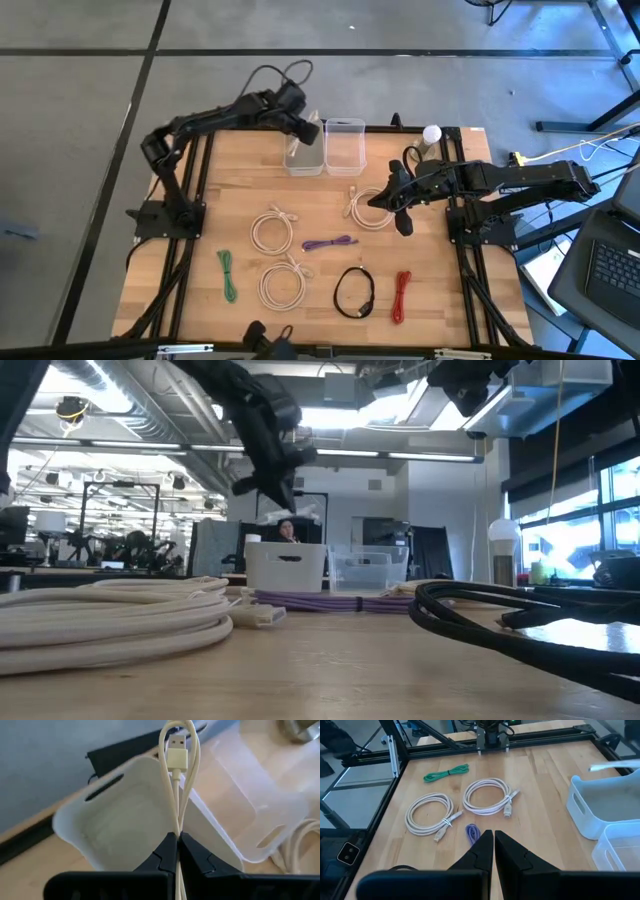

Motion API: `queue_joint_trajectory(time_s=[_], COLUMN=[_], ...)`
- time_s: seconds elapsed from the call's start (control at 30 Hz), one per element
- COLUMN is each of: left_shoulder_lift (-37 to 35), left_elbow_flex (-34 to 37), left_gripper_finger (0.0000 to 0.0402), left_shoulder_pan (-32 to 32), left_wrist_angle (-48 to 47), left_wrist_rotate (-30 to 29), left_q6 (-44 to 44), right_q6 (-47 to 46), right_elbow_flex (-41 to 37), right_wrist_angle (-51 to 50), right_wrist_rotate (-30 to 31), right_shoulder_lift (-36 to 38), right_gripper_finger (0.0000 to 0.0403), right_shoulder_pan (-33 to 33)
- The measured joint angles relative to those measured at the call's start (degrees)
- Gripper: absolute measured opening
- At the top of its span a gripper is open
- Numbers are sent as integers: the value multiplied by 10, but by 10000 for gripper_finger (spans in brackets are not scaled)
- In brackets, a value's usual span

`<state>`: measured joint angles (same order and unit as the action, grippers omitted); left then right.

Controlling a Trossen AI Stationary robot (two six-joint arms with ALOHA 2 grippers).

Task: Pick and place USB-C Cables
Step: Put the white charger cable into the gray bin

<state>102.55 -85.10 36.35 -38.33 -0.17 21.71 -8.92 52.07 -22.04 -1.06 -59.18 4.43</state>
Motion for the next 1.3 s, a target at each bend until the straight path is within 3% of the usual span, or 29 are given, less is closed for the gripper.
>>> queue_joint_trajectory(time_s=[0.3,0.97,1.3], left_shoulder_lift=[75,163,154], left_elbow_flex=[1,1,1], left_gripper_finger=[3,4,71], left_shoulder_pan=[3,19,23], left_wrist_angle=[-2,38,36], left_wrist_rotate=[-7,31,59], left_q6=[2,-3,-49], right_q6=[-27,-28,-27], right_elbow_flex=[0,0,0], right_wrist_angle=[-22,-26,-26], right_wrist_rotate=[0,0,0], right_shoulder_lift=[0,0,0], right_gripper_finger=[21,21,21], right_shoulder_pan=[0,0,0])
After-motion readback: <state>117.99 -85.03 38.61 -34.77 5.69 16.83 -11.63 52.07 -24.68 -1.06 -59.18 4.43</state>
